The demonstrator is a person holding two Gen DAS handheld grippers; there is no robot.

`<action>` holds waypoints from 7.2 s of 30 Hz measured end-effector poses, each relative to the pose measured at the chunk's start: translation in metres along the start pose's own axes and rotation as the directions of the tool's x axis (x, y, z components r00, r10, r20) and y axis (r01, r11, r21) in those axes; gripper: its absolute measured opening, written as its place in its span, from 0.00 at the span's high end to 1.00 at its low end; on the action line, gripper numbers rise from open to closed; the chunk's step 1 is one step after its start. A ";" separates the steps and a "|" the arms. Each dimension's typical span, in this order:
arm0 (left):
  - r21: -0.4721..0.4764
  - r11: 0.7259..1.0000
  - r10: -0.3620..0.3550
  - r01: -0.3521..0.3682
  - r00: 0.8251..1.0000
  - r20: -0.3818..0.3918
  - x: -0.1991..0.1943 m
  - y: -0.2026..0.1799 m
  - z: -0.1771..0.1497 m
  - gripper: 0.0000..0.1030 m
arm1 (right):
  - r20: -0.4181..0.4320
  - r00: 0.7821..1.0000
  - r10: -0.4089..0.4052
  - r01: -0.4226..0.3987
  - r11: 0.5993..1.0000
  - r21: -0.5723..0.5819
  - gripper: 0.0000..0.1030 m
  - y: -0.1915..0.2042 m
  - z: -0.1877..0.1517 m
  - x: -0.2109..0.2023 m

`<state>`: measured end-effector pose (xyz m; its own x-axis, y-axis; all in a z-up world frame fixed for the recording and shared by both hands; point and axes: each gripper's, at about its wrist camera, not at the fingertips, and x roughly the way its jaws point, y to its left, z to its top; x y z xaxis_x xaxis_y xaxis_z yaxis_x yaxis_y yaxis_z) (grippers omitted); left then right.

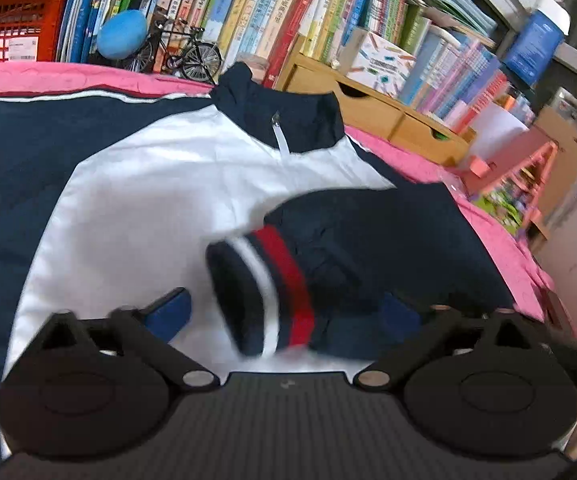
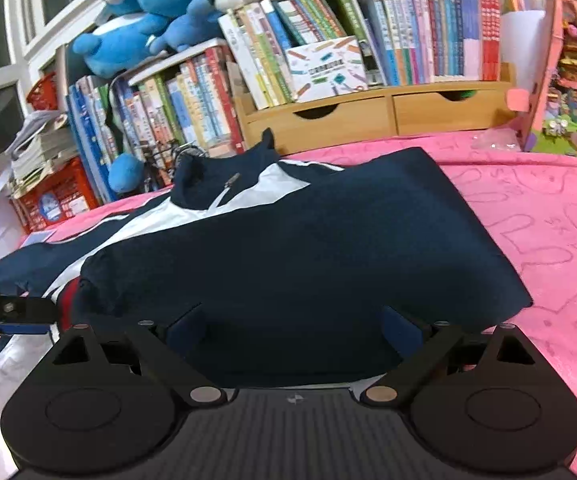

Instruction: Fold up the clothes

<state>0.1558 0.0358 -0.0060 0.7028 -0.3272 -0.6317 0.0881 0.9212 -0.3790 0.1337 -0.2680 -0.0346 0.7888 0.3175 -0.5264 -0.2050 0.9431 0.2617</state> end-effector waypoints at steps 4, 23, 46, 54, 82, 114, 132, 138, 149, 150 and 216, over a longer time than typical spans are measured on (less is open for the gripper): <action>-0.045 0.999 0.024 -0.024 1.000 0.014 0.016 -0.004 0.004 0.57 | 0.007 1.000 -0.018 0.018 0.999 0.029 0.08 -0.005 0.000 -0.002; 0.166 0.935 0.262 -0.313 0.926 0.272 -0.024 0.018 0.096 0.86 | 0.204 0.979 -0.009 0.046 0.983 -0.179 0.00 0.006 -0.003 -0.061; 0.200 0.944 0.250 -0.263 0.964 0.089 0.077 -0.015 0.032 0.16 | 0.003 0.970 -0.244 0.231 0.914 -0.332 0.00 0.036 -0.034 -0.006; 0.154 0.958 0.249 -0.243 0.969 -0.016 0.068 -0.009 0.043 0.08 | 0.007 0.968 -0.249 0.237 0.911 -0.338 0.00 0.034 -0.033 -0.004; 0.133 0.833 0.457 -0.537 0.804 0.380 0.044 -0.009 0.089 0.68 | -0.024 0.976 -0.217 0.201 0.938 -0.280 0.00 0.026 -0.031 -0.002; -0.091 0.981 0.188 -0.172 0.961 0.205 0.025 0.137 0.059 0.01 | 0.014 0.918 -0.397 0.383 0.875 -0.296 0.02 -0.069 0.054 0.046; -0.048 0.979 0.204 -0.198 0.961 0.186 0.028 0.132 0.058 0.00 | -0.091 0.925 -0.368 0.346 0.918 -0.195 0.97 -0.033 0.057 0.090; -0.034 0.976 0.216 -0.213 0.959 0.182 0.031 0.129 0.058 0.00 | -0.060 0.884 -0.464 0.455 0.883 -0.116 0.90 -0.034 0.088 0.085; -0.034 0.978 0.209 -0.206 0.961 0.179 0.028 0.131 0.058 0.00 | -0.147 0.987 0.069 -0.100 0.970 -0.219 0.86 0.134 0.094 0.174; -0.034 0.978 0.209 -0.206 0.961 0.179 0.028 0.131 0.058 0.00 | -0.159 0.980 0.117 -0.151 0.963 -0.223 0.84 0.146 0.090 0.179; 0.072 0.945 0.292 -0.318 0.923 0.249 -0.051 0.121 0.028 0.06 | -0.144 0.985 0.091 -0.096 0.995 -0.025 0.00 0.163 0.097 0.137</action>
<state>0.1501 0.1702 -0.0009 0.8507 0.0195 -0.5254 -0.0899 0.9900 -0.1087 0.2648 -0.0802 0.0148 0.6750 0.4131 -0.6113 -0.2941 0.9105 0.2905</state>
